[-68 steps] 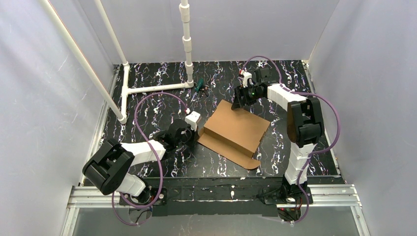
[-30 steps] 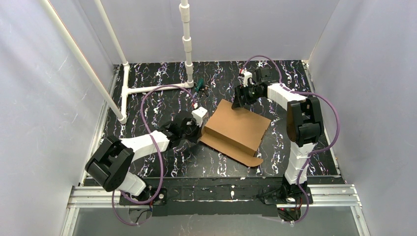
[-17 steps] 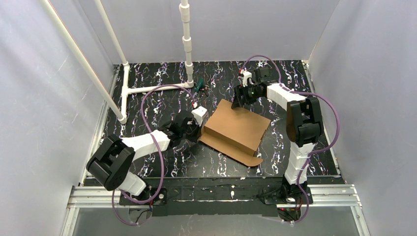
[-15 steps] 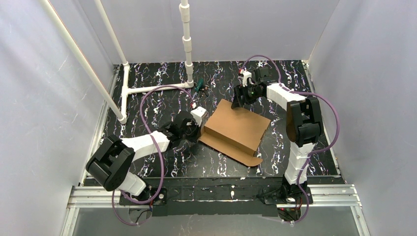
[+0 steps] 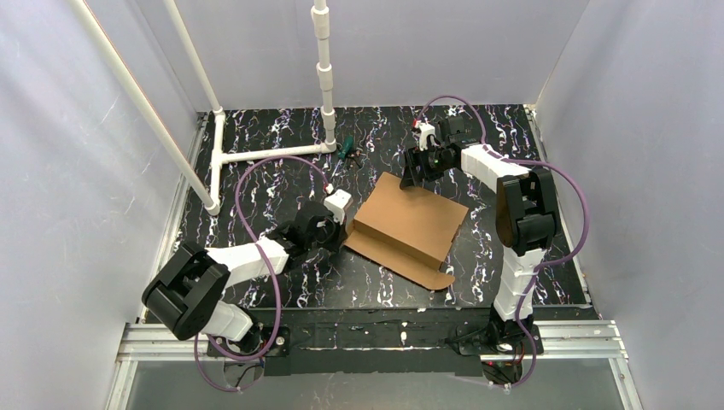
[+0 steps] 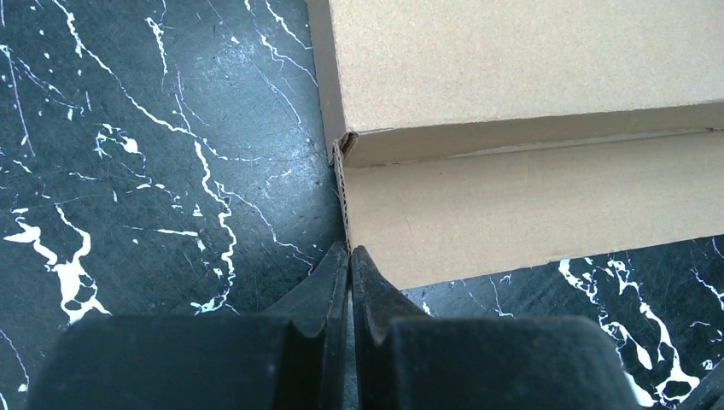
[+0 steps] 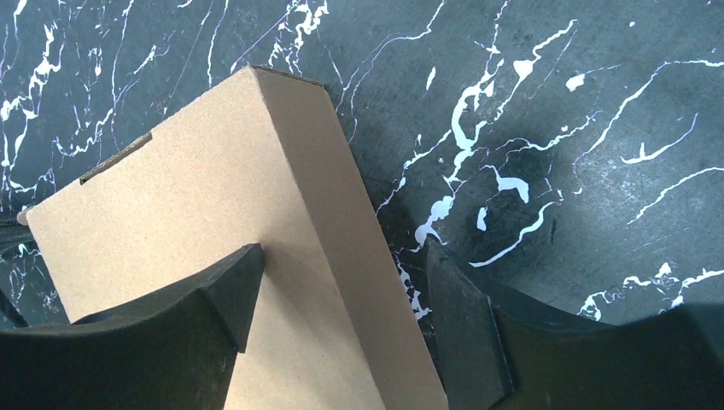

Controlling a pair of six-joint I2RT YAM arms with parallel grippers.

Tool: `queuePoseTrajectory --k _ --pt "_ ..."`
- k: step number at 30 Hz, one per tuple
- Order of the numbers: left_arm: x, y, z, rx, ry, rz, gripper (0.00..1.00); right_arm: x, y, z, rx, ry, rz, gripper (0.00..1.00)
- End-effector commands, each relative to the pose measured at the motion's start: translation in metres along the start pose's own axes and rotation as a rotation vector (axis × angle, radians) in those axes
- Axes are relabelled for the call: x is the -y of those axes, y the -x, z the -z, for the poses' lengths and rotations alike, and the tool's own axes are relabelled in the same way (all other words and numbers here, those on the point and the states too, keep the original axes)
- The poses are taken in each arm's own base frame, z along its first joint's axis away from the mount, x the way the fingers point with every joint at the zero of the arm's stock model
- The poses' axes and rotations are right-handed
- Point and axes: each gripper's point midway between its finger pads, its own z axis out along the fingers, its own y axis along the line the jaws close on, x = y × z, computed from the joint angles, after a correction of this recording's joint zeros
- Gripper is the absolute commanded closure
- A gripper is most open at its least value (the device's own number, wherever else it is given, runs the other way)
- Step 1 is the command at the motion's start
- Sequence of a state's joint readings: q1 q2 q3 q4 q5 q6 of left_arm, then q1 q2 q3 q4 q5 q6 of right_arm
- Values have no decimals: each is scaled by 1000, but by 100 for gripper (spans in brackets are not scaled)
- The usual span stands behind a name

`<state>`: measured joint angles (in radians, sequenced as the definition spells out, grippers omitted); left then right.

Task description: Fold the paper box

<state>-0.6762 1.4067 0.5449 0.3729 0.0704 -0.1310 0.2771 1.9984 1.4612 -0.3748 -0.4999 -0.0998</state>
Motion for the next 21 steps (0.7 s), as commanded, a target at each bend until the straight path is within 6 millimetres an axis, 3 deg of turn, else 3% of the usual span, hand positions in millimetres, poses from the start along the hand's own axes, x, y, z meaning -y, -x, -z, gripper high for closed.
queuePoseTrajectory --k 1,21 --pt "6 10 6 58 -30 -22 100 28 -30 -15 -101 -112 -11 23" --pt "16 1 -2 16 -104 -55 100 27 -32 -18 -111 -96 -20 23"
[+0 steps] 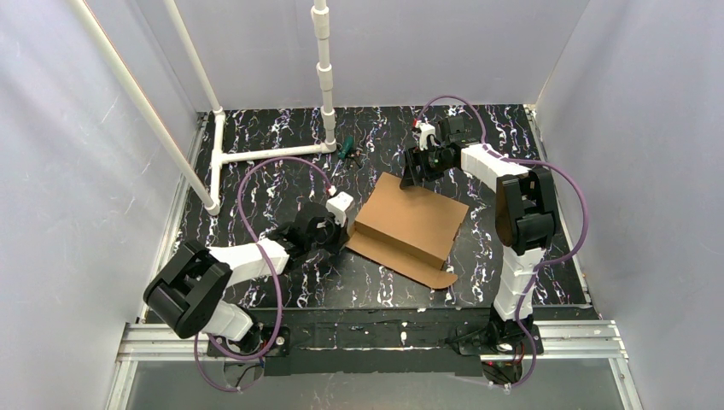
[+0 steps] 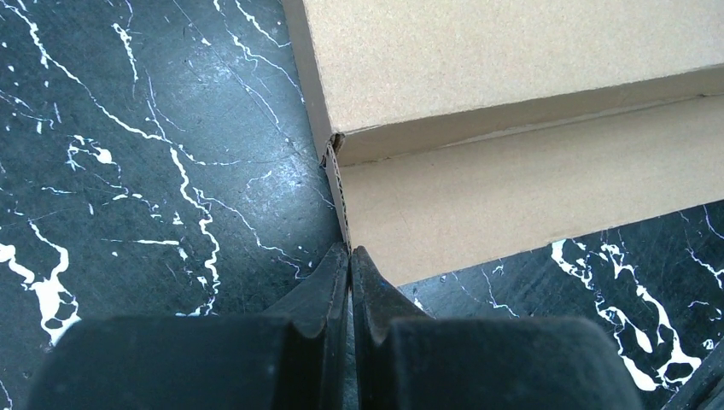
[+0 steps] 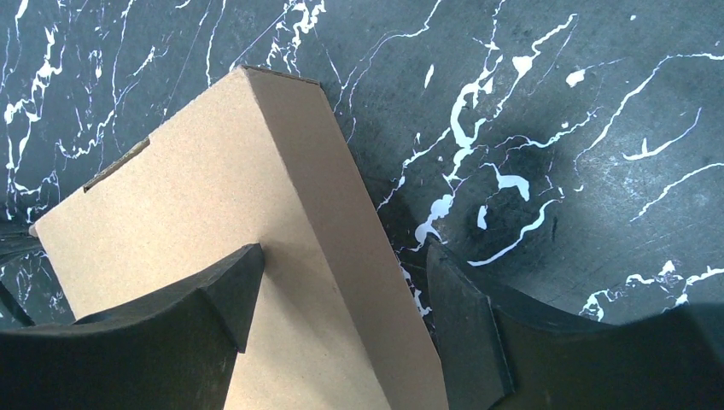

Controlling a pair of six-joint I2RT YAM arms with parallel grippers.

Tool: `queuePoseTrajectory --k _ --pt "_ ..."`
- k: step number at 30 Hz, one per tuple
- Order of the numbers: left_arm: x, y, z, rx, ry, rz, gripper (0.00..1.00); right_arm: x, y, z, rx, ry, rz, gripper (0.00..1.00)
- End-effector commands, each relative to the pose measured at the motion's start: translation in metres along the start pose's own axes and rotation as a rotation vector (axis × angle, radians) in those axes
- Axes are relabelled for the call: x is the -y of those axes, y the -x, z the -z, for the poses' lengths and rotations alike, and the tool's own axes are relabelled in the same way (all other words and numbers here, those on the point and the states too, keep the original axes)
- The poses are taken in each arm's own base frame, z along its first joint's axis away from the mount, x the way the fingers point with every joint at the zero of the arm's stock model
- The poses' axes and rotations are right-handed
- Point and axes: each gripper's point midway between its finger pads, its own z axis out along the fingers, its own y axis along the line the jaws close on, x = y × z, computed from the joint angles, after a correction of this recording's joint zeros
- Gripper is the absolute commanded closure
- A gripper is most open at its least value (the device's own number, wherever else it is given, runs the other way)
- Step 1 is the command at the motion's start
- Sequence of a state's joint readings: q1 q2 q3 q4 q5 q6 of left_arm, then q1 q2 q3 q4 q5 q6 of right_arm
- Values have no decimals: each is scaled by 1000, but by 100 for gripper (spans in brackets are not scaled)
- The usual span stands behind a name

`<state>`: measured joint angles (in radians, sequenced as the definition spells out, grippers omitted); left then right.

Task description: Fold the paper box

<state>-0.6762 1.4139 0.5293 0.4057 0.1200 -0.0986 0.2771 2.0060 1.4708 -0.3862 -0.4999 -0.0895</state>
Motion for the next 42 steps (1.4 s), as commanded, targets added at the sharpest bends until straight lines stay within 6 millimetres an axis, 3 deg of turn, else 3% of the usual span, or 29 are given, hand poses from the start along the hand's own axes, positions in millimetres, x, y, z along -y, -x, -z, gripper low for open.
queuePoseTrajectory --k 1,19,35,42 --pt "9 7 -2 16 -54 -25 100 27 -31 -17 -103 -96 -6 23" --pt "8 30 -14 -45 -41 -38 100 21 -33 -19 -113 -77 -2 23" --pt "6 56 -9 -189 20 51 100 20 -34 -21 -118 -71 1 23" --pt "5 50 -13 -251 22 72 100 19 -32 -19 -112 -72 7 22"
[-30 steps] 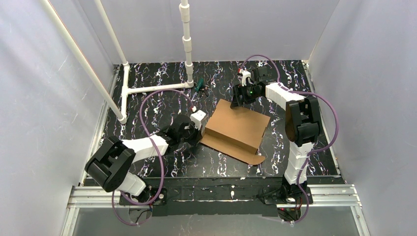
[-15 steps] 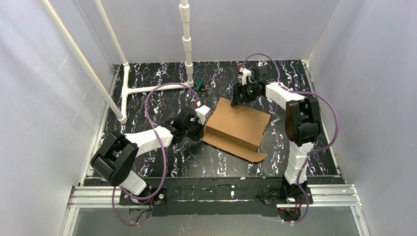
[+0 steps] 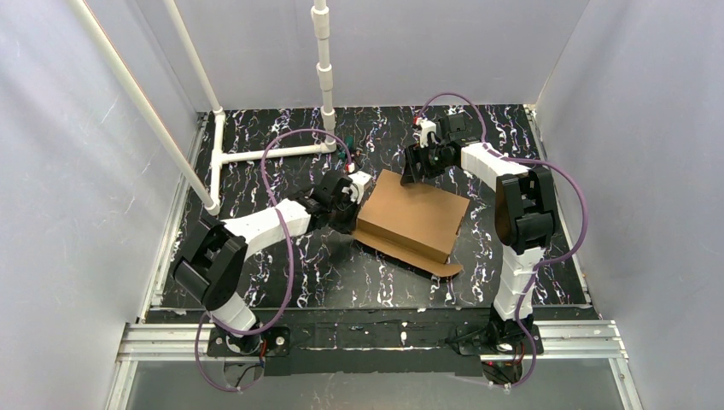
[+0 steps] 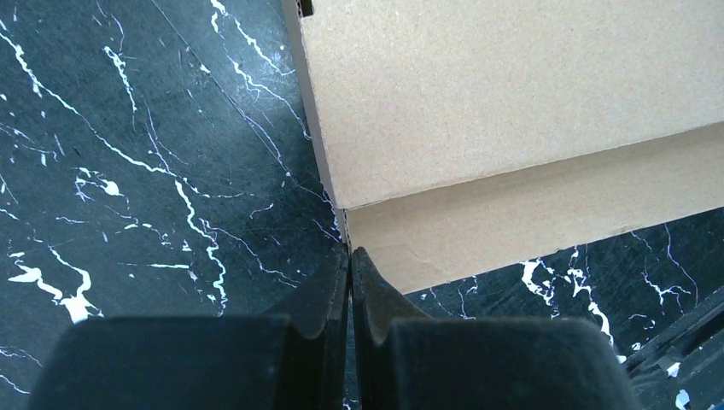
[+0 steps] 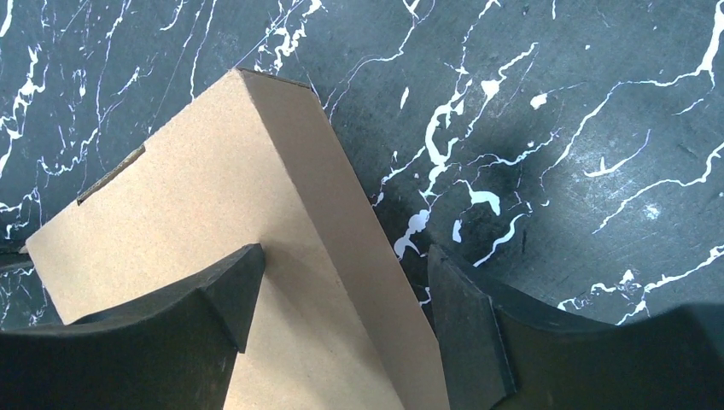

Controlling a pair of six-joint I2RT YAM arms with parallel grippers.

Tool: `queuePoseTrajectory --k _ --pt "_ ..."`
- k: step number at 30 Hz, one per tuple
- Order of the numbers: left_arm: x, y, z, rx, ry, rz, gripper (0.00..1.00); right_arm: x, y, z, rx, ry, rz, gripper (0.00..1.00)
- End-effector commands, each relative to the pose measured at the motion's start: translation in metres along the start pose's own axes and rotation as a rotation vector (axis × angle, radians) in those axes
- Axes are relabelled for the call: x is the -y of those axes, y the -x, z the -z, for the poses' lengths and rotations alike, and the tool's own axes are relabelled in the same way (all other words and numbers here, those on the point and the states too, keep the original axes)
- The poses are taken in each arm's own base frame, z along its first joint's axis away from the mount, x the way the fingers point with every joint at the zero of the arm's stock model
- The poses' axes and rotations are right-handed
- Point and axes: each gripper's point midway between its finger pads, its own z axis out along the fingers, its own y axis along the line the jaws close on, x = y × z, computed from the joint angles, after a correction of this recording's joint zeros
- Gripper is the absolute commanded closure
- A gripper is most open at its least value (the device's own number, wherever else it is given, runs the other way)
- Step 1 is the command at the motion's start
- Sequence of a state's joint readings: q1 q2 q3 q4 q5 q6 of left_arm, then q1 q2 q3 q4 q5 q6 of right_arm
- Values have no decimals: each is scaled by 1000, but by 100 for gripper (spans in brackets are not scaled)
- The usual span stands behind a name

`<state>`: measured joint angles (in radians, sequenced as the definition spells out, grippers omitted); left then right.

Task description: Fold the paper box

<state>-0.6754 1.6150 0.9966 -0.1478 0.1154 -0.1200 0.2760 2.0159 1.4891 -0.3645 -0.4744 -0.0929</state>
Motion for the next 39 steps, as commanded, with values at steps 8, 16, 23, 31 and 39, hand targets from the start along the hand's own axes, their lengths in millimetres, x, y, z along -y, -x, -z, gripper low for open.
queuePoseTrajectory --k 8,16,23,31,39 --pt "0 17 17 51 9 59 78 8 -32 -9 -115 -42 16 16" --pt "-11 27 46 125 68 118 51 4 -10 15 -54 -64 66 2" --pt "-31 8 83 273 127 341 3 7 4 52 13 -97 125 2" --pt "4 -42 78 250 -148 628 20 26 -5 110 104 -222 233 1" --pt "33 -28 88 211 -302 711 66 118 -81 145 -4 -392 61 41"
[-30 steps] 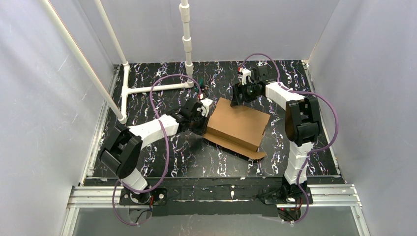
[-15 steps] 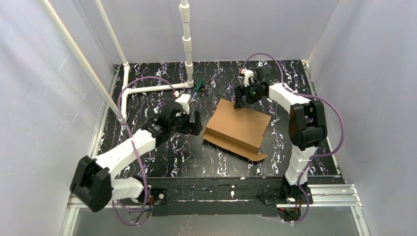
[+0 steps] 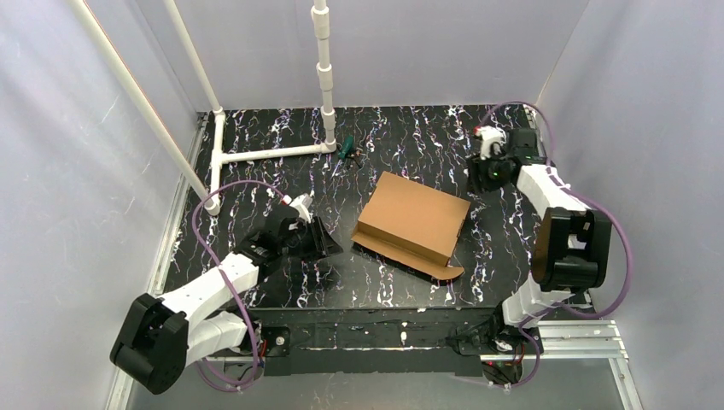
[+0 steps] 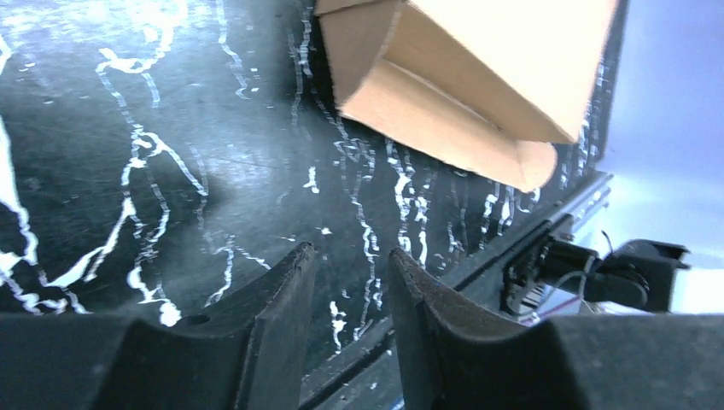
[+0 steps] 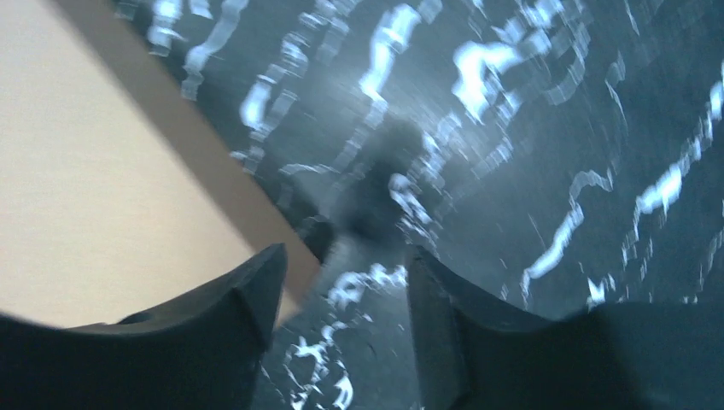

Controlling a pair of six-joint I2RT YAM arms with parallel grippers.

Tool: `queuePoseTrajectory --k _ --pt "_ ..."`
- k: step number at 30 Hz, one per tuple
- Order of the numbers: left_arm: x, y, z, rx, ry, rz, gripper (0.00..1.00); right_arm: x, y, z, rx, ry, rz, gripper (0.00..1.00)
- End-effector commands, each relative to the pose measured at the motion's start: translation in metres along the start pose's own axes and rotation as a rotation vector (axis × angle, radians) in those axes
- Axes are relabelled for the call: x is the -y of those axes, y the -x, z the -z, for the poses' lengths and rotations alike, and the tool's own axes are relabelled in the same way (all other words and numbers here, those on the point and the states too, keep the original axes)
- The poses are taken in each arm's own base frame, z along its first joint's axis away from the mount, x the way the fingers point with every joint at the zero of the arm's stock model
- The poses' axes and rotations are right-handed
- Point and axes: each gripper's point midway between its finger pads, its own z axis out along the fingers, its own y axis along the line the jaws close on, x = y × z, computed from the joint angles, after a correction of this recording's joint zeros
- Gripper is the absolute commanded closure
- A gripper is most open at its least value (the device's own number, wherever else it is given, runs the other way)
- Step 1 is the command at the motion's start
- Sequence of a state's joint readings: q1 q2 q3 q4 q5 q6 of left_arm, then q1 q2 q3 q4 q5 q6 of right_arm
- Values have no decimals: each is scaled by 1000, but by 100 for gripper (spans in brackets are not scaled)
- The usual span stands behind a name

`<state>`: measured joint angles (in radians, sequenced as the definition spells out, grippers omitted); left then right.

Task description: Fold the paper box

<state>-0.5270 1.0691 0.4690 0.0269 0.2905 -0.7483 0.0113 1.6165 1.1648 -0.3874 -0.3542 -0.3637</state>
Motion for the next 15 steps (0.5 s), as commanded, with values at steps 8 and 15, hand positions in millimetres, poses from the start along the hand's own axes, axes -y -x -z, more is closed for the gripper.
queuePoseTrajectory --k 8,15 --pt "85 11 -20 -110 -167 -38 100 49 -71 -16 -160 -78 -49 75" --pt "99 -12 -71 -241 -111 -39 100 31 -75 -20 -159 15 -22 77"
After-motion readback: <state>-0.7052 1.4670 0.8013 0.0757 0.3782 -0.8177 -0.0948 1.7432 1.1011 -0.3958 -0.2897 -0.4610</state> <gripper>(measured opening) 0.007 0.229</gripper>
